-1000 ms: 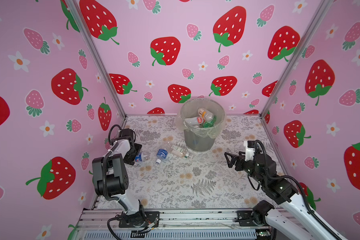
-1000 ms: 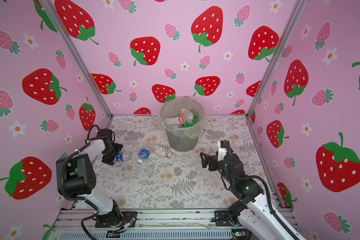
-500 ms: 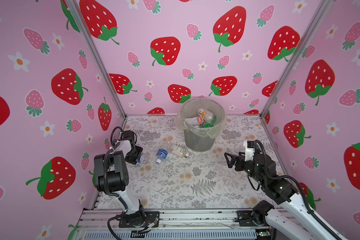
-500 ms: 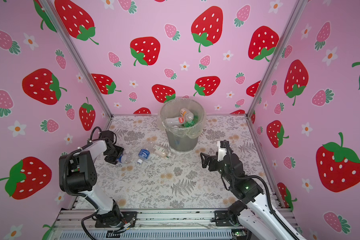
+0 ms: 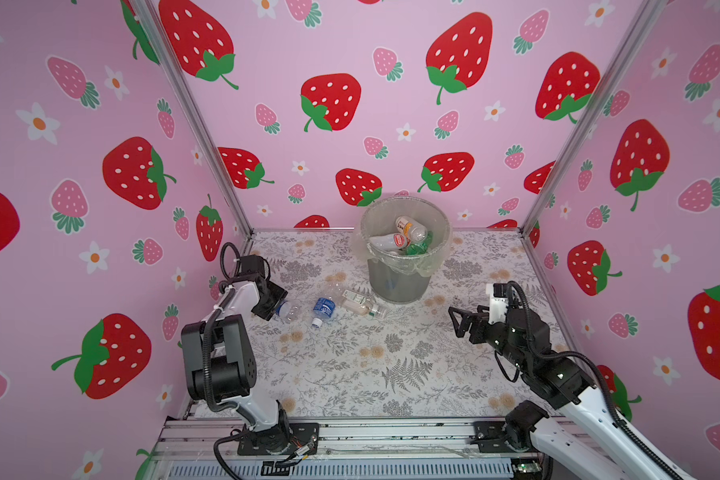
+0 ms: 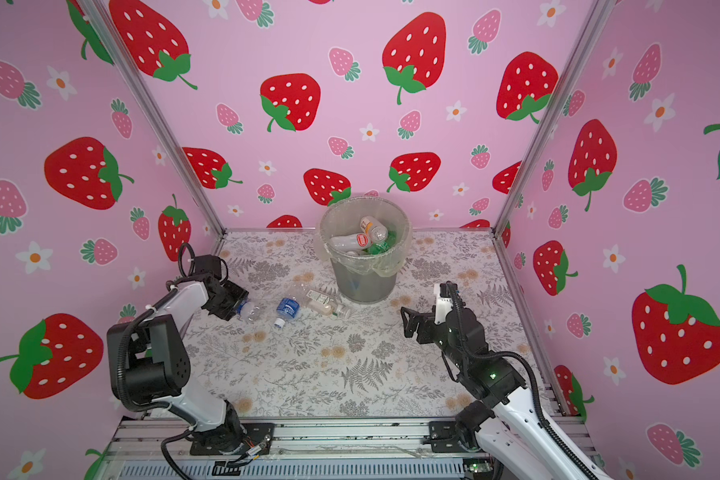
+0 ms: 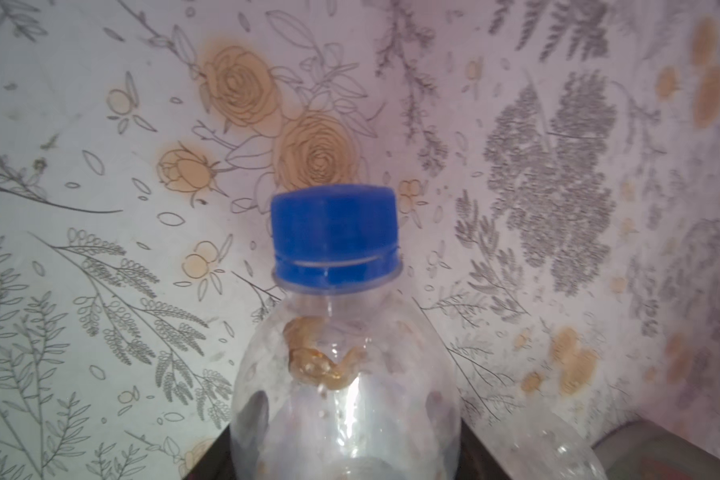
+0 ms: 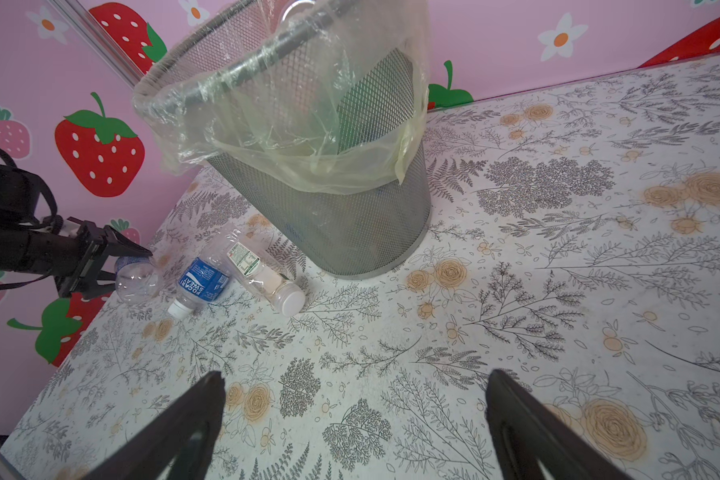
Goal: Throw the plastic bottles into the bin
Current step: 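Lower the left gripper onto the blue-capped bottle and close on it, then lift the blue-capped bottle with the left gripper and carry it over the bin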
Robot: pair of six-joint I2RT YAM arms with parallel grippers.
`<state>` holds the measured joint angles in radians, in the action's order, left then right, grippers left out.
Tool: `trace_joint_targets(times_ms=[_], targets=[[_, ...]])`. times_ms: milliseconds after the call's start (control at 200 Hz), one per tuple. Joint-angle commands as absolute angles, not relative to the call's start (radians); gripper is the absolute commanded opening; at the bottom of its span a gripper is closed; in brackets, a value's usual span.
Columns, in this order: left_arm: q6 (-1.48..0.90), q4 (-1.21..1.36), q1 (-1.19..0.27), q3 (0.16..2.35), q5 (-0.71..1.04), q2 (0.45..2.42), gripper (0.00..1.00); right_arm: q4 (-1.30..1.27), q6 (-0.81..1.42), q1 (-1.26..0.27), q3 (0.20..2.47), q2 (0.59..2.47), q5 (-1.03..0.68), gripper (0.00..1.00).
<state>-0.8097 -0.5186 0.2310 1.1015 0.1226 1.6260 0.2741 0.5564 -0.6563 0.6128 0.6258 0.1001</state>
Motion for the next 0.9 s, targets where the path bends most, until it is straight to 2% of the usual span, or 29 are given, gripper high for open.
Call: trace_joint_targets(times_ms=[0, 215, 495, 795, 895], targets=[[-0.747, -0.451, 0.236, 1.098, 0.261, 1.57, 0.6, 0.276, 0.575, -0.652, 0.589, 0.618, 0.114, 0.99], [-0.715, -0.46, 0.235, 1.109, 0.34, 1.48, 0.6, 0.29, 0.585, -0.652, 0.57, 0.615, 0.114, 0.99], [-0.616, -0.493, 0.232, 1.166, 0.582, 1.433, 0.58, 0.278, 0.615, -0.652, 0.532, 0.619, 0.114, 0.99], [-0.523, -0.336, 0.22, 1.112, 0.835, 1.236, 0.59, 0.258, 0.63, -0.652, 0.523, 0.672, 0.112, 0.99], [-0.458, -0.343, 0.198, 1.127, 0.873, 1.188, 0.6, 0.247, 0.636, -0.652, 0.52, 0.695, 0.111, 0.99]])
